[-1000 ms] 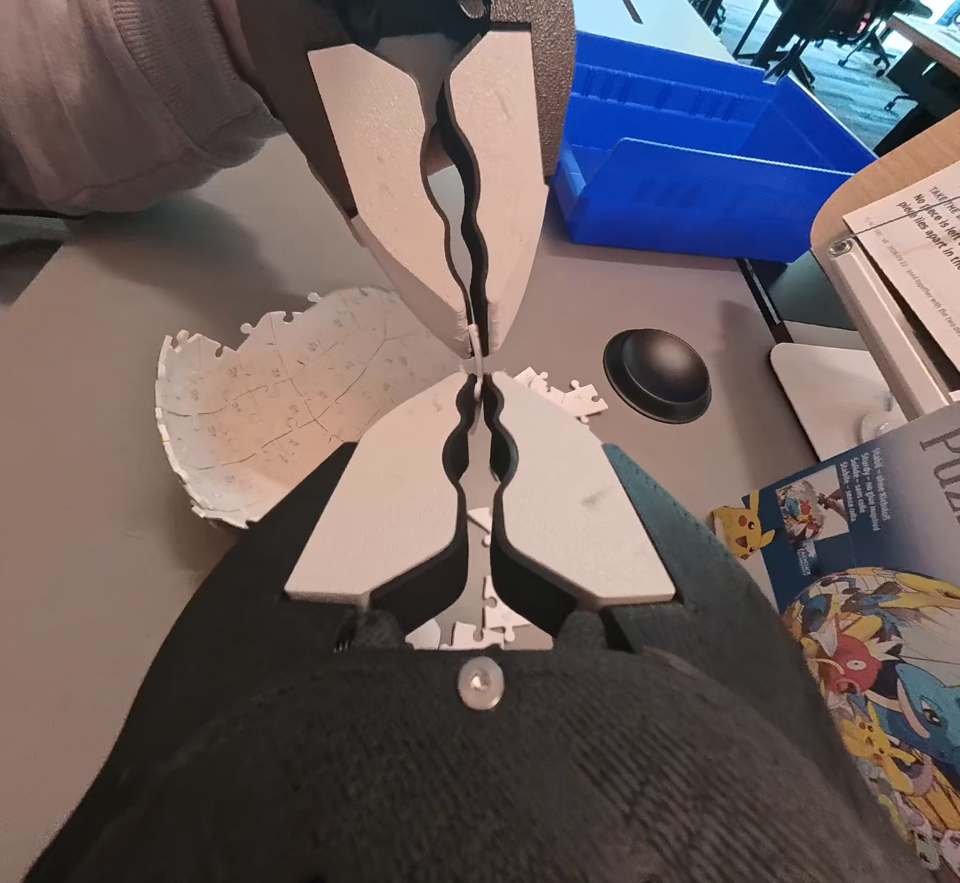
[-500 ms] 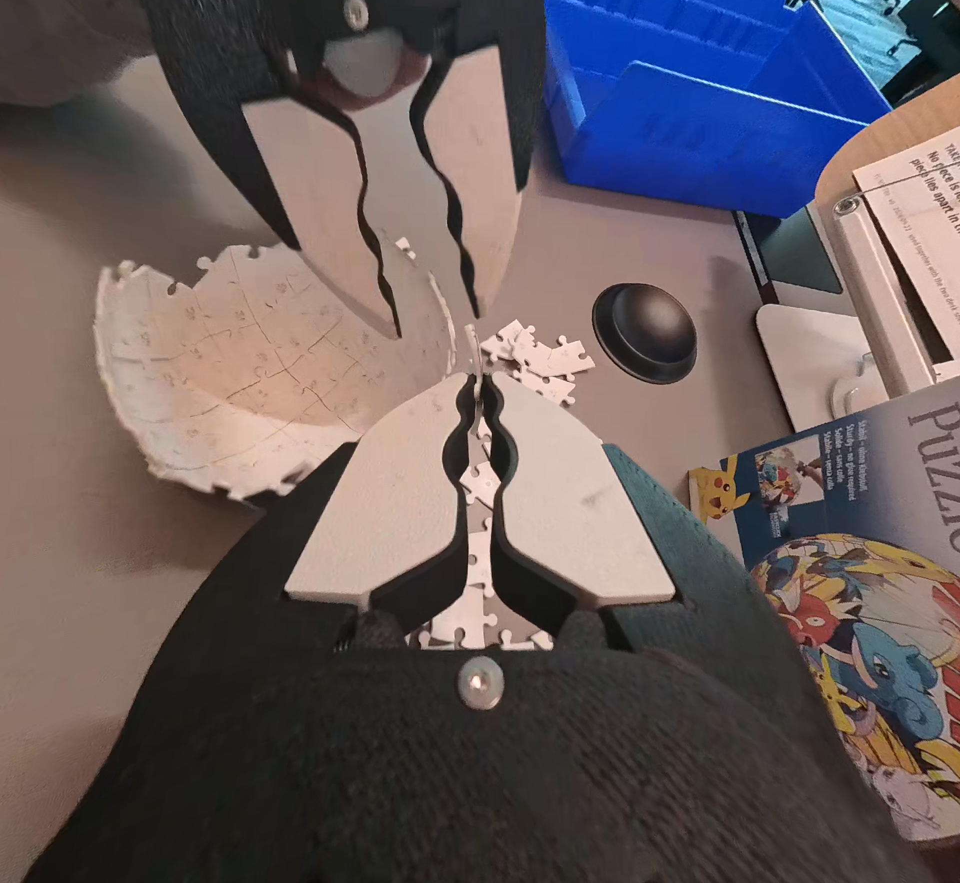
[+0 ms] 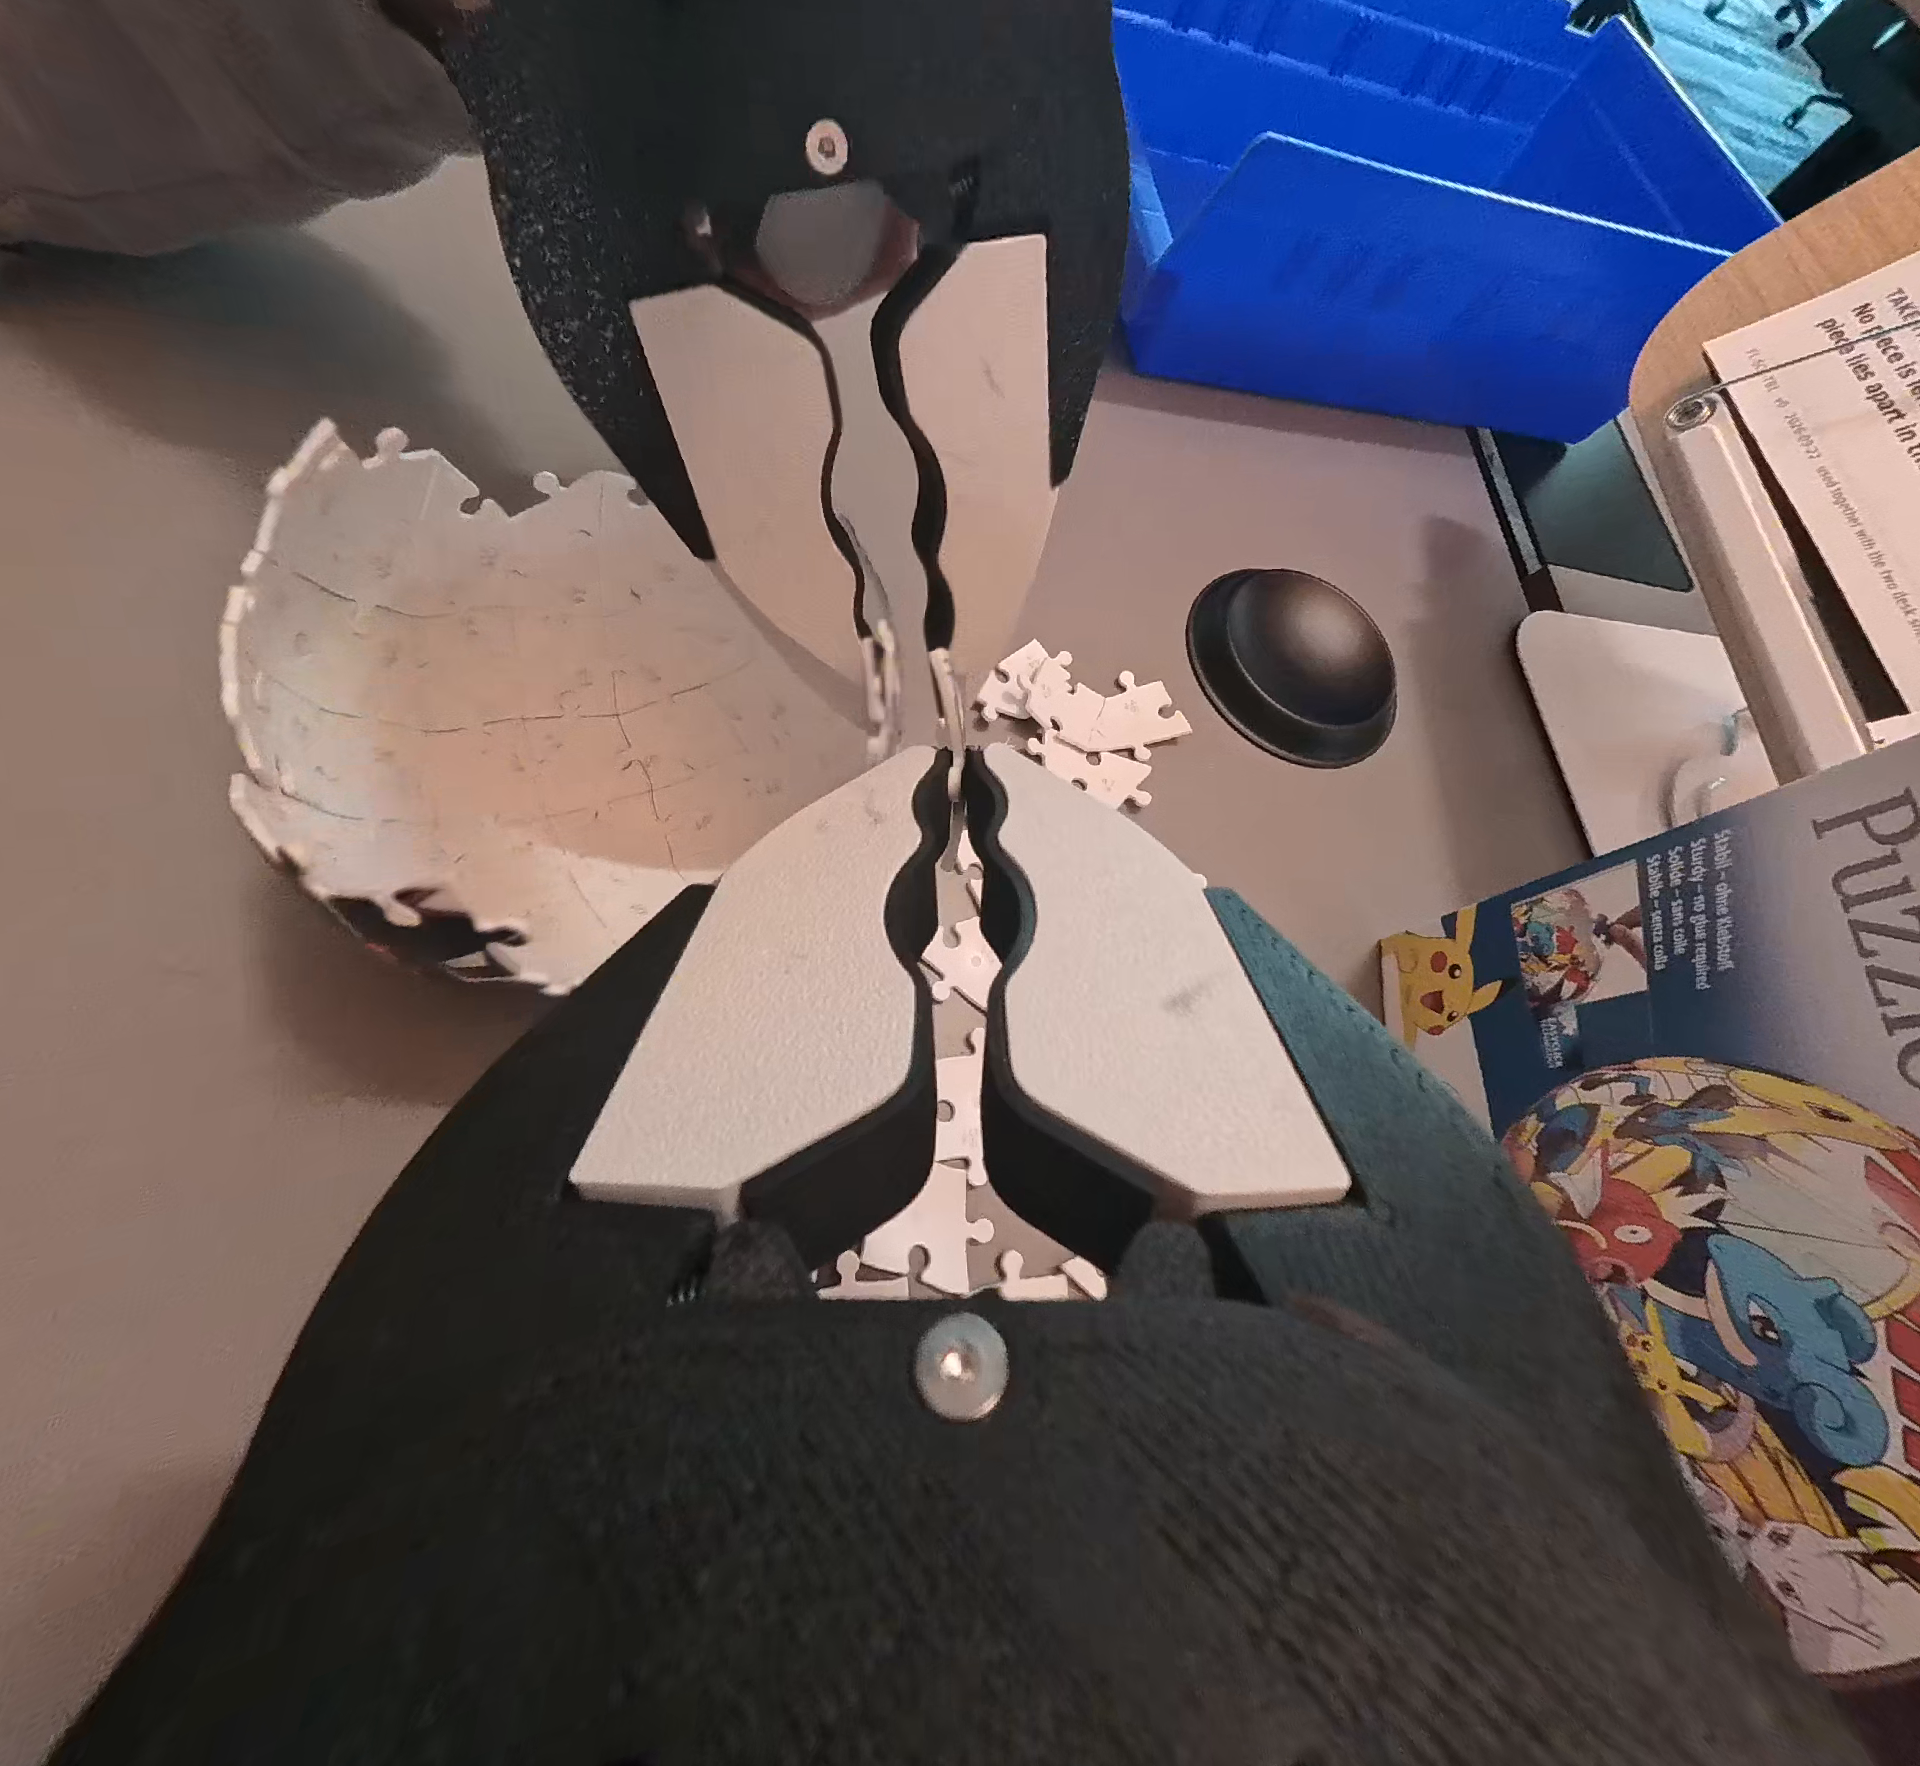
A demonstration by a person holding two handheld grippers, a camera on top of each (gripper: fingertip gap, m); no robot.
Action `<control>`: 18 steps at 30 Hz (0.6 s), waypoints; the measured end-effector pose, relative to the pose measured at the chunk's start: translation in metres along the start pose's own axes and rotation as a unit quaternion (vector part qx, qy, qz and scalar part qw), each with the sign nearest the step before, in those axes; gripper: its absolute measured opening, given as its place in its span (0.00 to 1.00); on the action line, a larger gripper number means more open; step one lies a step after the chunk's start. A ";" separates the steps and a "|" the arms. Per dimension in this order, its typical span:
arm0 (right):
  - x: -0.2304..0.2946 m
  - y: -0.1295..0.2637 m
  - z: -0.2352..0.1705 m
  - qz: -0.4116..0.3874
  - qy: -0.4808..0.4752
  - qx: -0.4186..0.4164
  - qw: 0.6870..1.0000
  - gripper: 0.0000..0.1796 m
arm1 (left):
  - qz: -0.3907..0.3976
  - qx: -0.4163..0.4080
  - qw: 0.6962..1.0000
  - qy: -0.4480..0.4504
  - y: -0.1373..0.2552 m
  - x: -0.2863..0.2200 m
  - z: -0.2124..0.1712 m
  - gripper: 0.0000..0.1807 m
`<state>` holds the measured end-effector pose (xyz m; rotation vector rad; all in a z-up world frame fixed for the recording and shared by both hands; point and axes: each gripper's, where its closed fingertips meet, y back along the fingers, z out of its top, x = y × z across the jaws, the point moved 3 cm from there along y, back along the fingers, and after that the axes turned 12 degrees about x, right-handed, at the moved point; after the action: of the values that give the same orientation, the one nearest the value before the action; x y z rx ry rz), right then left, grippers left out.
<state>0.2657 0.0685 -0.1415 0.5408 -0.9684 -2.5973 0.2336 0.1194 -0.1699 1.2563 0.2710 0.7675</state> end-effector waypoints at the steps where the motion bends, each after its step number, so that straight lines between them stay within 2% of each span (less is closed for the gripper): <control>1: 0.000 0.000 0.000 0.001 -0.001 0.000 1.000 0.01 | -0.012 -0.013 1.000 -0.004 0.000 -0.001 0.002 0.06; 6: 0.001 0.001 -0.003 0.004 0.000 0.009 1.000 0.01 | -0.054 -0.049 0.997 -0.013 -0.003 -0.004 0.005 0.02; 18: 0.000 0.003 -0.006 0.014 -0.011 0.009 1.000 0.01 | -0.015 -0.052 0.997 -0.050 -0.001 -0.004 0.008 0.05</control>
<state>0.2689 0.0626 -0.1434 0.5009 -0.9995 -2.5763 0.2354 0.1109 -0.1693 1.1860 0.1668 0.6819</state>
